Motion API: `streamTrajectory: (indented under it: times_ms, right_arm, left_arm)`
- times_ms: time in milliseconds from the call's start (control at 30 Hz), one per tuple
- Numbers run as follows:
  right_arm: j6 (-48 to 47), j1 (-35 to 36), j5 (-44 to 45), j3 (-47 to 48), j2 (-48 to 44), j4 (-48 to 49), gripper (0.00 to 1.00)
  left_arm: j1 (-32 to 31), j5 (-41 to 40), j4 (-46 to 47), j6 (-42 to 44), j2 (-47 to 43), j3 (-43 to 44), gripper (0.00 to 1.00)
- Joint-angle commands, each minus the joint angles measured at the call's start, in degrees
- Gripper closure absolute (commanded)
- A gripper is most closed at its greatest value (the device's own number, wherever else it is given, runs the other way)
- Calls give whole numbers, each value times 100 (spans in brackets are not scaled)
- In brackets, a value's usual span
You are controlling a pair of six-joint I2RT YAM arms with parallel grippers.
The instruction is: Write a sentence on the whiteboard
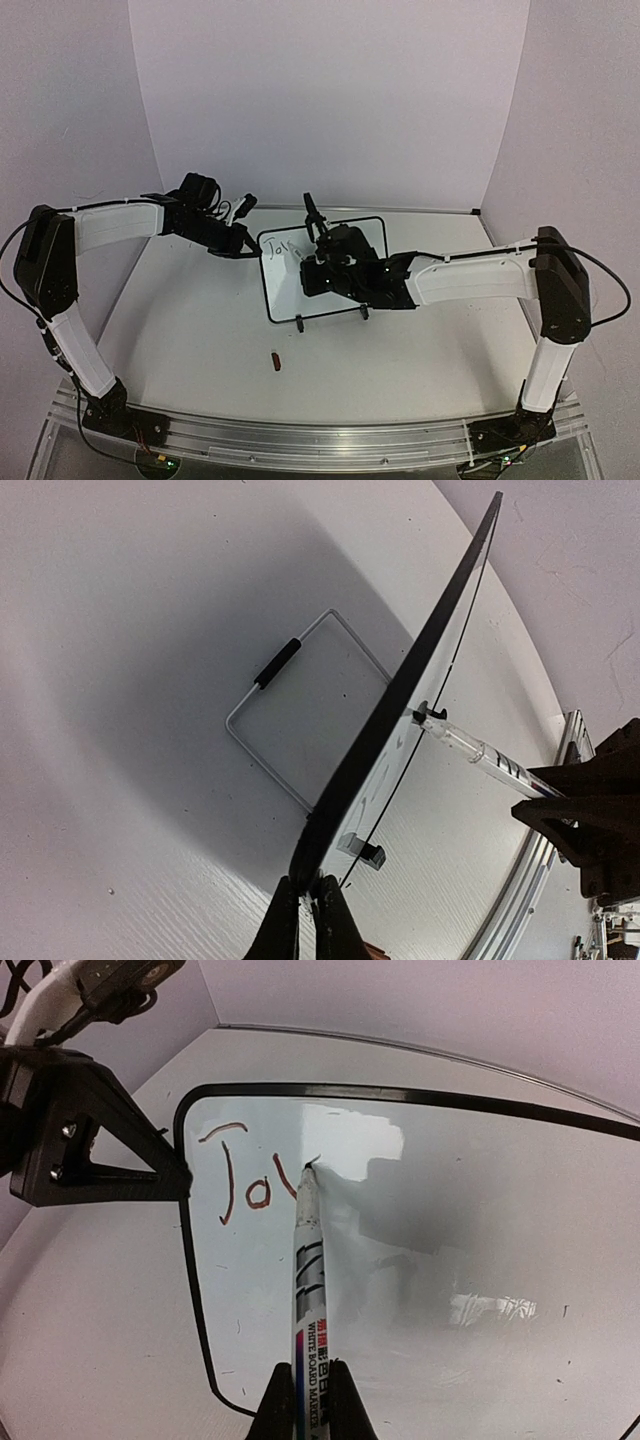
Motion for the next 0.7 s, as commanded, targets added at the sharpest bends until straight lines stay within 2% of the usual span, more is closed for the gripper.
streamTrajectory:
  times_ms: [0,667]
  right_arm:
    - [92,44,-67,-91,43,-30,100]
    - [213,362,-197,-187,109,-68,100]
  left_arm:
    - [-48,-81,-192,158,-10,210,100]
    - [-43,-96,-191,165,-46,198,100]
